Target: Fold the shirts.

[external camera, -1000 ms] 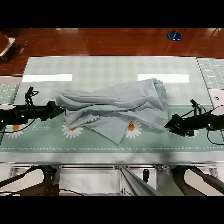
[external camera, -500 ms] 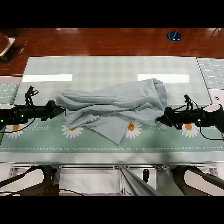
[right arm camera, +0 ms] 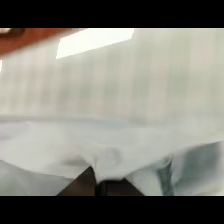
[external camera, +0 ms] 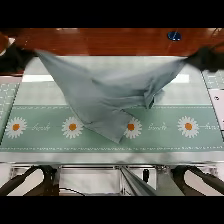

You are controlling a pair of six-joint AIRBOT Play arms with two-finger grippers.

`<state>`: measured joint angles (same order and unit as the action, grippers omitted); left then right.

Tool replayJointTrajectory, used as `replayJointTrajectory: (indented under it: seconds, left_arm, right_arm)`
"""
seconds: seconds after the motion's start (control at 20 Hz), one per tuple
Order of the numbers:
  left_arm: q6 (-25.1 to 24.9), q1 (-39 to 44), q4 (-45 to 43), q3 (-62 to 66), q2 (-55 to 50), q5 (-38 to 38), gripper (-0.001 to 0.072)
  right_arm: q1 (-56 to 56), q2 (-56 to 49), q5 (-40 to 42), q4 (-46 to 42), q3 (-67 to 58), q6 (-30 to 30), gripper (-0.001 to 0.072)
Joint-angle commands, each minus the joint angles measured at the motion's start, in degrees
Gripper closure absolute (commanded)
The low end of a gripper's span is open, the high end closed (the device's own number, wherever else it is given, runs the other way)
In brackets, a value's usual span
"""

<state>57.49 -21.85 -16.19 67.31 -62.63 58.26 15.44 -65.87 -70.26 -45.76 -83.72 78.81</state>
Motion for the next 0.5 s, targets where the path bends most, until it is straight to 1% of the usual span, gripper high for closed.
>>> replayJointTrajectory:
  seconds: [0.0,0.1,0.15,0.2,0.35,0.45]
  left_arm:
    - [3.89,-2.01,2.91,17.14,5.51,-5.77,0.0691]
    - [4.07,-4.04,-0.07,23.3,8.96,-5.75,0.0691]
    - [5.95,-5.29,-4.0,25.31,11.19,-5.77,0.0691]
    - [8.02,-6.99,-8.92,26.75,13.79,-5.75,0.0691]
    - [11.89,-11.23,-25.03,27.41,23.06,-5.81,0.0691]
    - [17.0,-9.79,-37.07,27.41,28.28,-5.92,0.0691]
  right_arm:
    - [0.04,1.2,-7.02,-11.04,-27.12,6.21,0.0692]
    - [0.04,2.82,-11.67,-11.98,-36.06,6.47,0.0692]
    - [0.04,4.94,-12.24,-12.07,-36.98,6.34,0.0692]
    - [0.04,7.61,-12.94,-12.61,-36.89,6.25,0.0692]
    - [0.04,14.49,-16.83,-16.39,-36.89,6.25,0.0691]
    - [0.04,18.88,-17.22,-19.3,-35.87,6.32,0.0692]
